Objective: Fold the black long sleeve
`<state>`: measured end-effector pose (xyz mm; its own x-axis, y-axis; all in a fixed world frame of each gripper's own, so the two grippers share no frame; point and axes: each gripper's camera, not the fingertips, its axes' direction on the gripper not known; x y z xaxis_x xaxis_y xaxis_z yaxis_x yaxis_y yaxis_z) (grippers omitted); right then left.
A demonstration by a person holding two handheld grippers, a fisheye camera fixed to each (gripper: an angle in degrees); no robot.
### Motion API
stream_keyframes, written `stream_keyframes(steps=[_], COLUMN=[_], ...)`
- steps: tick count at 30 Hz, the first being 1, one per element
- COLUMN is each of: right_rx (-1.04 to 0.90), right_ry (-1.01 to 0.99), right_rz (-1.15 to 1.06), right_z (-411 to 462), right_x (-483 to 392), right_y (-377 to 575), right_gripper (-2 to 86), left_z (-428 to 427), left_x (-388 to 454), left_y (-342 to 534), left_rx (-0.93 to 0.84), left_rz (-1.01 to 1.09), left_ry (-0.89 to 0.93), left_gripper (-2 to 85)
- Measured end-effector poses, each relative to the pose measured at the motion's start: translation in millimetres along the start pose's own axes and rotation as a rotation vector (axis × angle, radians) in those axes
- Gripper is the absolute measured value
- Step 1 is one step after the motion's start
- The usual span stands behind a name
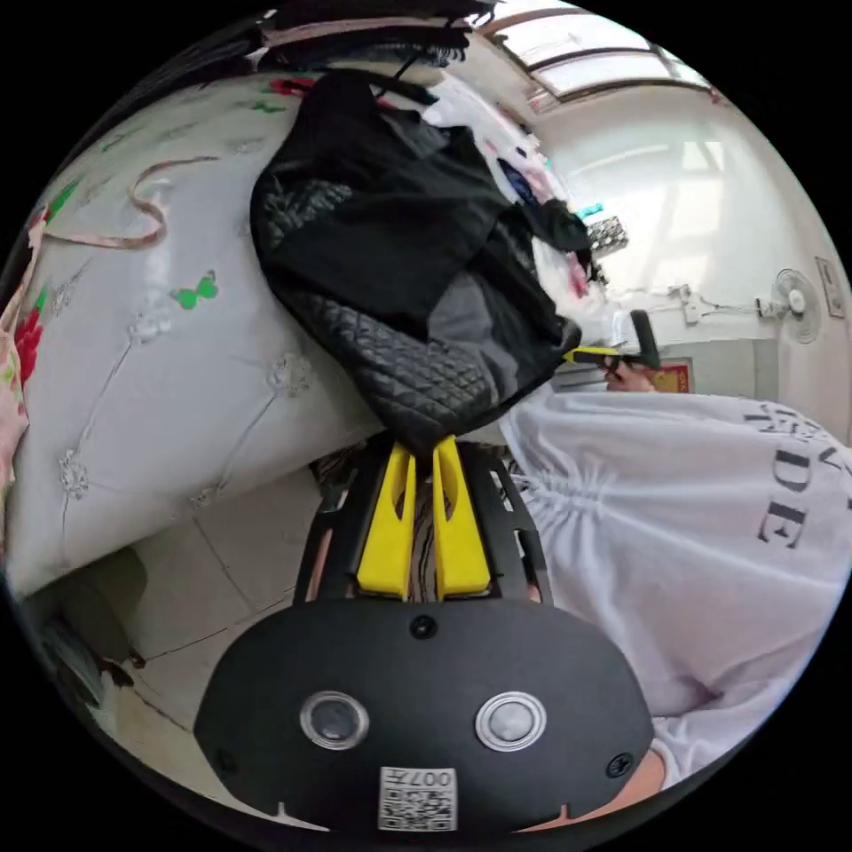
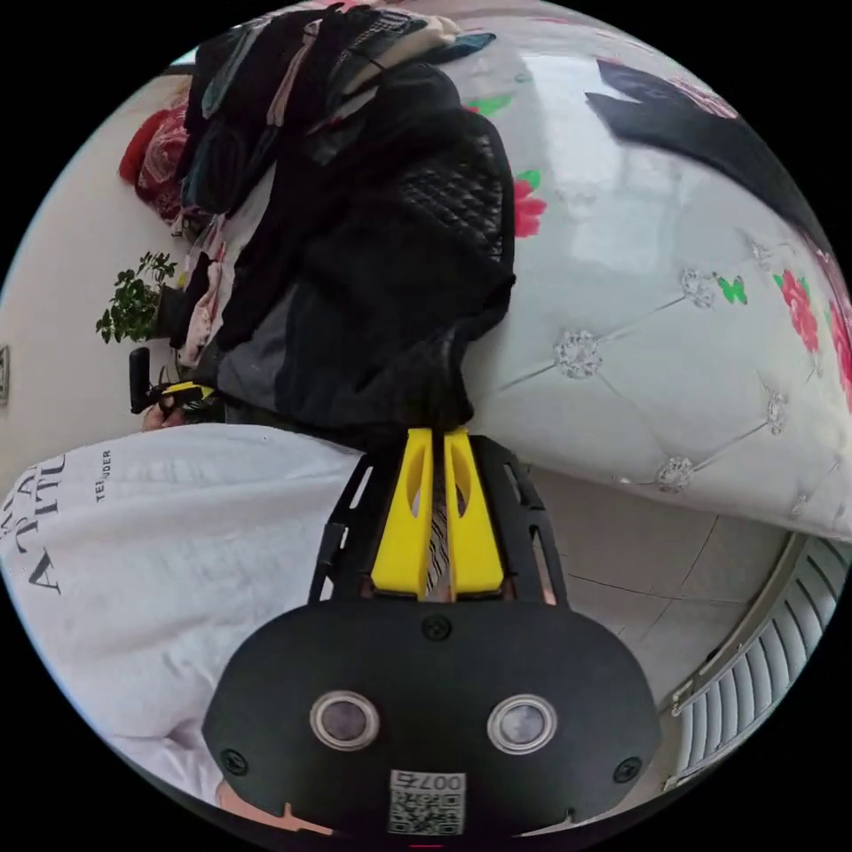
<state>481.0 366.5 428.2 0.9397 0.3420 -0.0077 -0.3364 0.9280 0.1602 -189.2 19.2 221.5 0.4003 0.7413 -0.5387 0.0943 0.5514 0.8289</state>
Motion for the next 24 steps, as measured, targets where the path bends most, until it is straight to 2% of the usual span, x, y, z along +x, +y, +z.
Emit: stream_keyframes(steps=[5,9,11,13,15,17,24], right_rx=[0.371,0.494,0.53,0.53,0.503,0.426,0.2], right_ry=[-0.285,-0.275,-0.276,-0.224,-0.117,-0.042,-0.008], right_rz=[-0.03,0.02,0.033,0.039,0.05,0.048,0.065], right_z=[-118,-151,-163,-164,-156,-141,-94], right_x=[24,28,32,37,41,49,72], right_y=[-43,-91,-102,-100,-98,-103,-149], right_gripper=[0.9,2.3,3.8,4.4,5.2,6.0,5.7], left_z=[-61,-79,-84,-78,-52,-29,46], left_x=[-25,-43,-30,-16,-1,-3,-47], left_y=[-62,-111,-115,-115,-116,-120,-149], left_rx=[0.247,0.461,0.51,0.473,0.367,0.288,0.11], left_rz=[-0.058,-0.236,-0.208,-0.174,-0.119,-0.13,-0.267], left_ry=[0.136,0.157,0.092,-0.041,-0.251,-0.339,-0.335], left_gripper=[2.9,8.1,9.7,10.7,11.3,11.4,10.4])
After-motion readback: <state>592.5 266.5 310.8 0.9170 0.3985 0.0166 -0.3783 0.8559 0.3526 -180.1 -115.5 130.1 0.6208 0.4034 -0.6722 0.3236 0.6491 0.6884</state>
